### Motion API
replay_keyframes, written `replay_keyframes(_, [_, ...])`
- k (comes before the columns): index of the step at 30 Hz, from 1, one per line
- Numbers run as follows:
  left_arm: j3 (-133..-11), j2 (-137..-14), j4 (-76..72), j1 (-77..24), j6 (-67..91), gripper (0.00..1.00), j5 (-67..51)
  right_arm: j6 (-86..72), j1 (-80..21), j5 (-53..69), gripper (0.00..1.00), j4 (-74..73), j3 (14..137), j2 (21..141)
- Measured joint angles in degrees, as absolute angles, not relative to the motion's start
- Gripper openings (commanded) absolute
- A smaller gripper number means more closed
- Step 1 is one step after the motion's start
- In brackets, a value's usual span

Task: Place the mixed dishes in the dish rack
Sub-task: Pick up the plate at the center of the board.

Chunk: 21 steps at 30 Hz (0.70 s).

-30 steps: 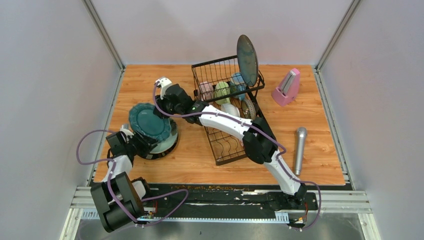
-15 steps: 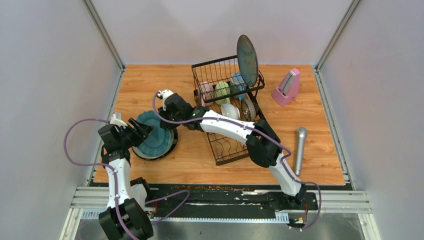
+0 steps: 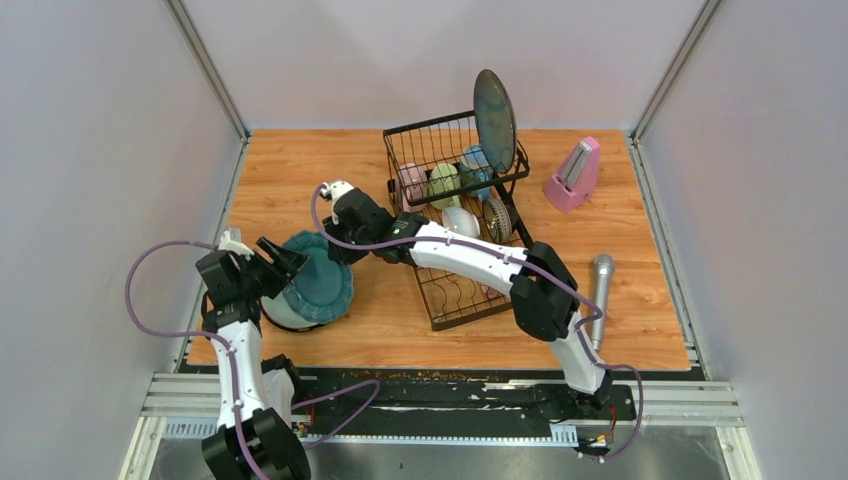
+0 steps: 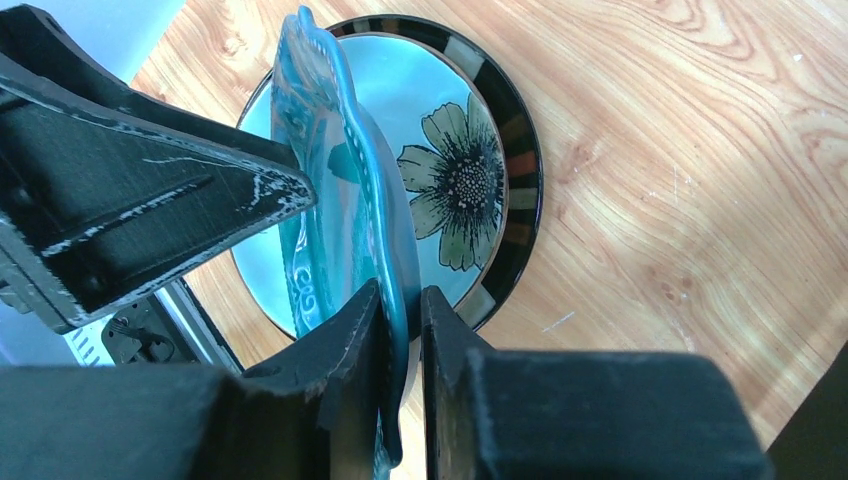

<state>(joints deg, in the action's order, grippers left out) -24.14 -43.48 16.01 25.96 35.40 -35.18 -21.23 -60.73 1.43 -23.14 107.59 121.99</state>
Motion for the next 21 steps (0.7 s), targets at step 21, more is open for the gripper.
replay_keyframes(21, [-26.9, -40.8, 18.2, 26.0, 35.5, 0.89, -31.8, -19.5, -60.3, -2.3, 0.00, -27.7, 102.9, 114.8])
